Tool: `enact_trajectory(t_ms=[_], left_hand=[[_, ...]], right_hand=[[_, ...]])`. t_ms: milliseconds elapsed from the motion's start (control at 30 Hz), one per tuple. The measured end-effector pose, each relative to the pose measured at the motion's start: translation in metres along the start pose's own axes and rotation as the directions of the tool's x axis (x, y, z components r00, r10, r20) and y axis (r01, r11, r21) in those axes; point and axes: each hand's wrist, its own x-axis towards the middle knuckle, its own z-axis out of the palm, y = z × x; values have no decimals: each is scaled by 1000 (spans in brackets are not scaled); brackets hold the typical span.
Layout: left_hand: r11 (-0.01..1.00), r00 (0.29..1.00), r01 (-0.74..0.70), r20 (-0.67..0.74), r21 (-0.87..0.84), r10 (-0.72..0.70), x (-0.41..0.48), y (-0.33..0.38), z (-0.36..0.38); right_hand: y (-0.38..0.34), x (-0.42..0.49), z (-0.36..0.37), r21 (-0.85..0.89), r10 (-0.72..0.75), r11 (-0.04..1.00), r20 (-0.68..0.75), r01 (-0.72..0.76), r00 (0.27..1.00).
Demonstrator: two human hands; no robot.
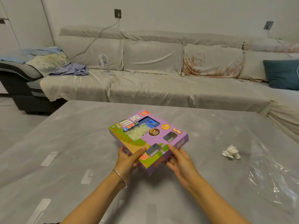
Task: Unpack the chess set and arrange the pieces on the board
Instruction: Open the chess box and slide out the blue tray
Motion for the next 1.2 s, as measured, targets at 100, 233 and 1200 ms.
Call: enact_trajectory(t_ms=[100,233,1200], left_hand=[[995,995,80,62,-59,-76,8,12,-13],[991,995,14,-96,-132,-27,33,42,-48],[166,873,-487,477,857,96,-4,4,-16]], right_hand=[[-14,9,-9,-91,-5,996,22,7,1000],[-29,17,-22,-184,14,983,30,-8,999],[-18,14,-6,-160,-83,985,-124,63,989]])
